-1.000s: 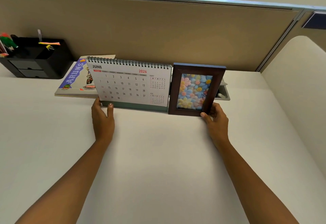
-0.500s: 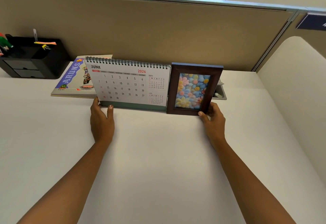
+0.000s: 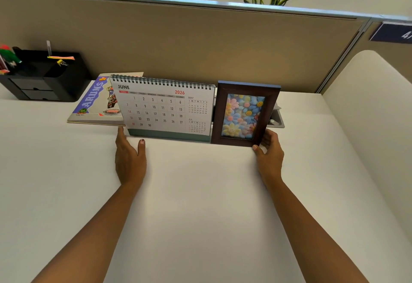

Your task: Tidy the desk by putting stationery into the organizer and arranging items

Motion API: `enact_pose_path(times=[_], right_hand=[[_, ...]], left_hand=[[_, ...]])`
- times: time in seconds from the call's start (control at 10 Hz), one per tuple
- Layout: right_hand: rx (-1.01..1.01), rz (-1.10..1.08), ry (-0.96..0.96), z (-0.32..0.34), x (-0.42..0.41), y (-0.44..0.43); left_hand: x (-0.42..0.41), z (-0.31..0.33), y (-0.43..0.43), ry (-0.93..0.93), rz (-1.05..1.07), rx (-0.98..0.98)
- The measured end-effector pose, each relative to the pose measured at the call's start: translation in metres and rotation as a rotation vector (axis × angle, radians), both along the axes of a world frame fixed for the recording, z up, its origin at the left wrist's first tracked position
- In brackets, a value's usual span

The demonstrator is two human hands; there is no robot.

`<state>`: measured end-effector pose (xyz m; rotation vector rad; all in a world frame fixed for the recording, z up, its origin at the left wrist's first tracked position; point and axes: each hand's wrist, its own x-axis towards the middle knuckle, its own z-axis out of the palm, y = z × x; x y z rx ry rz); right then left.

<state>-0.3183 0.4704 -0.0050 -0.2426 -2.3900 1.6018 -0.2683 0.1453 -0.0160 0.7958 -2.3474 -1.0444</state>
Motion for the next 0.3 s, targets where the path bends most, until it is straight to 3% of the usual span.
enact_pose_path(times=[0.3], right_hand=[[-0.021, -0.238, 0.032, 0.001, 0.039, -0.013]], left_hand=[[0.049, -0.005, 0.013, -0.010, -0.063, -0.060]])
